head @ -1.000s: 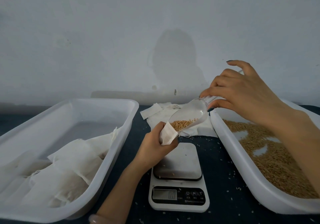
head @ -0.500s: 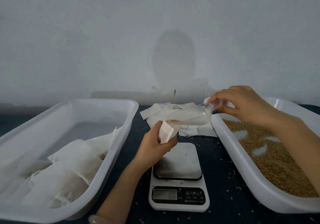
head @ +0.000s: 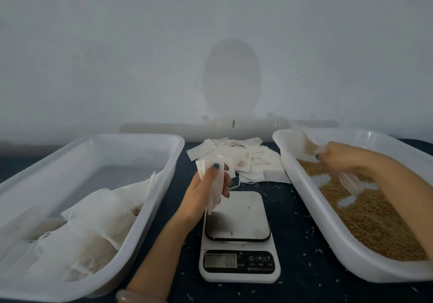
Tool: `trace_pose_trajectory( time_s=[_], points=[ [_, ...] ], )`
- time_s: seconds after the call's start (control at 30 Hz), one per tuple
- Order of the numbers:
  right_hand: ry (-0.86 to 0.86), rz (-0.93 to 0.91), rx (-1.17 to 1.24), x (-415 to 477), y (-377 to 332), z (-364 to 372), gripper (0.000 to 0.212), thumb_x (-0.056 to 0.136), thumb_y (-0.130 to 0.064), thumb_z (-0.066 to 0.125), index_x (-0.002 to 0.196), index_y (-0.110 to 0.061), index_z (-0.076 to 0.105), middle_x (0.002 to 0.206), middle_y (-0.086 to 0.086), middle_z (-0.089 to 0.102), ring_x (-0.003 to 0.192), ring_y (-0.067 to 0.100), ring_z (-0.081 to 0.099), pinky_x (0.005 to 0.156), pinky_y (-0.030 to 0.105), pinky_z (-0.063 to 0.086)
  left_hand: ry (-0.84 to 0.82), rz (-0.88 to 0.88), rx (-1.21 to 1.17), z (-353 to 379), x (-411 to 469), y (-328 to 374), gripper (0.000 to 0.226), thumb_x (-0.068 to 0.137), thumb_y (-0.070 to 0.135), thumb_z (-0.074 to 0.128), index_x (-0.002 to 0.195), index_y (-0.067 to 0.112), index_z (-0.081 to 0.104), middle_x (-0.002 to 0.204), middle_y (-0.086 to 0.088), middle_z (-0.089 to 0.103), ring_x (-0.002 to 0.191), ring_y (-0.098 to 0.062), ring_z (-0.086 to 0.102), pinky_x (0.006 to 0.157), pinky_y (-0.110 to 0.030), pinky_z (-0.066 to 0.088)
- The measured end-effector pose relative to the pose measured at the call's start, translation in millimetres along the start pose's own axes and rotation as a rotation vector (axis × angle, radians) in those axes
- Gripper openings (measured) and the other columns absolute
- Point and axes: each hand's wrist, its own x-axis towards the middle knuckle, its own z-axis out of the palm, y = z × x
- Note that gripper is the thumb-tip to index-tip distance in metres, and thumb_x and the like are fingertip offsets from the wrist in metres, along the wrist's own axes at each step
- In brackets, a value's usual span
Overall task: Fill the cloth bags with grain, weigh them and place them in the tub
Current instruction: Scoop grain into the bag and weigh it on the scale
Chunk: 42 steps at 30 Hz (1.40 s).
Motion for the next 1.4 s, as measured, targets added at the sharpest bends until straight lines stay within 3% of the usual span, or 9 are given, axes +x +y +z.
trace_pose_trajectory(
  time_s=[0.13,0.27,0.47,0.6,0.7,0.8,0.97,1.2,1.4],
  points=[
    [-0.220,0.123,-0.359,-1.2,9.6,9.2,0.015,0.102,-0.004,0.039,0.093,-0.008,0.050,0.084,0.008,0.052,0.068,0.017,0.051,0.062,0.025,0.046,-0.030,-0.033,-0.083,-0.3,3.5,-0.2,0.041,0.093,0.039,0.033,0.097,0.018,0.068,0.085,-0.006,0.068,0.074,-0.021,0.062,0.065,-0.029,0.051],
    [-0.384,0.202,-0.435,-11.4,7.2,10.6,0.020,0.099,-0.009,0.052,0.118,-0.004,0.055,0.100,0.010,0.066,0.077,0.021,0.067,0.056,0.025,0.054,0.005,-0.005,0.163,1.0,-0.6,3.3,0.033,0.100,0.056,0.036,0.101,0.044,0.067,0.107,0.017,0.066,0.104,-0.003,0.061,0.083,-0.015,0.047],
    [-0.124,0.053,-0.605,-22.9,-17.6,6.5,0.036,0.106,-0.027,0.041,0.130,-0.004,0.054,0.108,0.005,0.061,0.099,0.021,0.059,0.089,0.029,0.050,0.002,0.096,0.335,3.3,1.0,8.2,0.038,0.095,0.046,0.048,0.100,0.011,0.062,0.086,-0.007,0.063,0.079,-0.013,0.055,0.071,-0.024,0.043],
    [0.191,-0.238,-0.234,-51.3,-54.7,10.7,0.028,0.103,-0.030,0.043,0.126,-0.021,0.056,0.120,0.001,0.063,0.106,0.022,0.059,0.093,0.037,0.049,-0.022,0.150,0.305,9.2,-0.5,11.3,0.024,0.088,0.046,0.057,0.099,0.030,0.071,0.085,0.016,0.071,0.077,0.001,0.062,0.068,-0.012,0.044],
    [0.217,-0.412,-0.085,-79.9,-78.7,33.4,0.025,0.102,-0.025,0.040,0.123,-0.029,0.054,0.114,-0.003,0.065,0.093,0.016,0.059,0.079,0.032,0.048,-0.021,0.188,0.312,13.0,0.8,7.3,0.014,0.091,0.038,0.061,0.099,0.037,0.072,0.090,0.009,0.073,0.080,-0.011,0.066,0.069,-0.021,0.050],
    [0.265,-0.449,-0.166,-90.3,-88.3,61.7,0.030,0.099,-0.015,0.041,0.126,-0.026,0.048,0.113,-0.004,0.065,0.088,0.014,0.058,0.068,0.026,0.047,0.017,0.156,0.477,11.0,3.8,-3.4,0.018,0.097,0.025,0.062,0.099,0.042,0.067,0.091,0.011,0.071,0.083,-0.016,0.065,0.074,-0.032,0.053],
    [0.332,-0.453,-0.096,-72.5,-85.1,114.4,0.026,0.102,-0.023,0.043,0.126,-0.023,0.053,0.112,-0.004,0.063,0.098,0.015,0.056,0.082,0.032,0.049,0.068,0.099,0.598,3.3,4.8,-17.1,0.014,0.099,0.029,0.056,0.111,0.033,0.061,0.097,0.018,0.066,0.084,0.006,0.062,0.063,-0.010,0.050],
    [0.282,-0.503,0.481,-47.1,-58.7,148.7,0.018,0.098,-0.023,0.056,0.112,-0.031,0.064,0.108,-0.014,0.064,0.097,-0.004,0.054,0.079,0.007,0.043,0.166,0.028,0.697,-4.2,6.6,-22.6,0.024,0.100,0.039,0.049,0.114,0.023,0.060,0.095,0.011,0.064,0.081,0.003,0.059,0.063,-0.008,0.043],
    [0.351,-0.512,0.618,-46.3,-52.0,153.6,0.023,0.096,-0.007,0.056,0.105,-0.025,0.066,0.098,-0.014,0.066,0.098,0.007,0.060,0.086,0.037,0.054,0.200,0.002,0.718,-10.0,6.4,-29.6,0.022,0.100,0.041,0.048,0.101,0.023,0.060,0.085,0.008,0.066,0.075,-0.007,0.062,0.064,-0.018,0.046]
  ],
)
